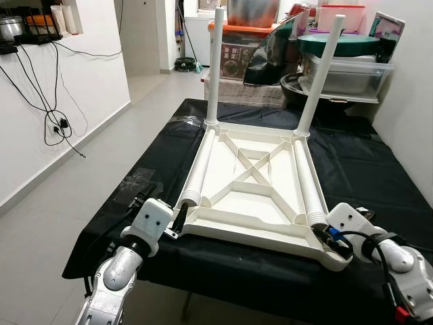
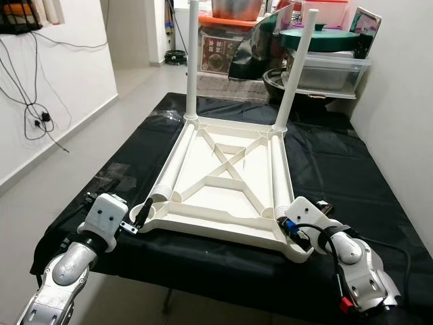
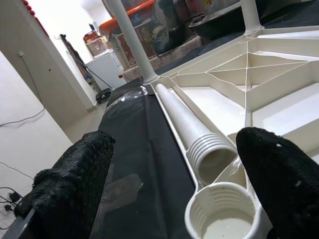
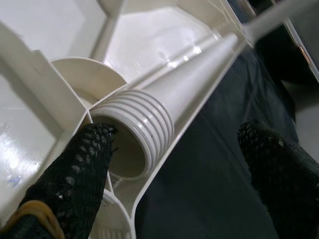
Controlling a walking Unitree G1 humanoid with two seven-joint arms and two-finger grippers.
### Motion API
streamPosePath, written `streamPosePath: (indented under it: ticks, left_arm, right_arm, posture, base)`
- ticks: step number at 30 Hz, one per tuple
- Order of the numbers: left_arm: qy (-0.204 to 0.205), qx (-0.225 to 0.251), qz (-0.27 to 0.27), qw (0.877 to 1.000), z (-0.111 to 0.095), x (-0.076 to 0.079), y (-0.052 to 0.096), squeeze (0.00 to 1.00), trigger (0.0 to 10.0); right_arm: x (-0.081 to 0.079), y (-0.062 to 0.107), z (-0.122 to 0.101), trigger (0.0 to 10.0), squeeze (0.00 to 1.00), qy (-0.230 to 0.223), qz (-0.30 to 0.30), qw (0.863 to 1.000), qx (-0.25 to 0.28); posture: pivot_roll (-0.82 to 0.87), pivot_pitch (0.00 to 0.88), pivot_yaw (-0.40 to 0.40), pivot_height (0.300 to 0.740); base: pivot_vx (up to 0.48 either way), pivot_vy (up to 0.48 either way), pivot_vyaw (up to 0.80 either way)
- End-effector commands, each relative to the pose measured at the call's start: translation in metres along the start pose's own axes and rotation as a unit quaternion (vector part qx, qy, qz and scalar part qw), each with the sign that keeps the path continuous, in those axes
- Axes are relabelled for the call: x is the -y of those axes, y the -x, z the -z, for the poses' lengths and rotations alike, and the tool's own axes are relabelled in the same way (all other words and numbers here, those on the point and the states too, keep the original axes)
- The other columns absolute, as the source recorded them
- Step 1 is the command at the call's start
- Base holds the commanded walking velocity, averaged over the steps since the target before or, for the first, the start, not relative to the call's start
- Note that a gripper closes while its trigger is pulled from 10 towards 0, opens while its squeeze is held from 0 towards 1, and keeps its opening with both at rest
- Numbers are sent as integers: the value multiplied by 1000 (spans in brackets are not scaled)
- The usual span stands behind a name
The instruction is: Building children table
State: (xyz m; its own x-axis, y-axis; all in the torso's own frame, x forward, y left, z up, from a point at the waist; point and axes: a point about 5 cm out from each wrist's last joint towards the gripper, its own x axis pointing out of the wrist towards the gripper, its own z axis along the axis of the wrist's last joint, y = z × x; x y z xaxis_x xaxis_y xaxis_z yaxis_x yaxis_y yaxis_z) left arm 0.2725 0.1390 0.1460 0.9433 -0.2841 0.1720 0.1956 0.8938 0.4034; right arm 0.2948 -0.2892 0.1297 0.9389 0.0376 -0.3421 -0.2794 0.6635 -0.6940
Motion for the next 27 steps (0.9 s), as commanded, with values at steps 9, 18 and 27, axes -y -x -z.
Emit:
streamPosePath:
  ticks: [9, 18, 27]
  left_arm:
    - [0, 1, 3, 1000, 1, 5, -2, 0, 10000]
    - [0, 1, 2, 1000, 1, 6, -2, 0, 10000]
    - [1, -1, 5, 1000, 3, 9, -1, 0, 10000]
  right_arm:
    - [-7, -6, 1, 10000, 0, 16, 14, 999, -24]
    - [-13, -12, -20, 10000, 0, 14, 31, 999, 20]
    - [-7, -13, -12, 10000, 0, -44, 40, 998, -8]
  posture:
    - [41, 0, -54, 740]
    - [39, 0, -54, 740]
    - [39, 0, -54, 740]
  base:
    - [0, 0, 0]
    - [0, 0, 0]
    - [0, 0, 0]
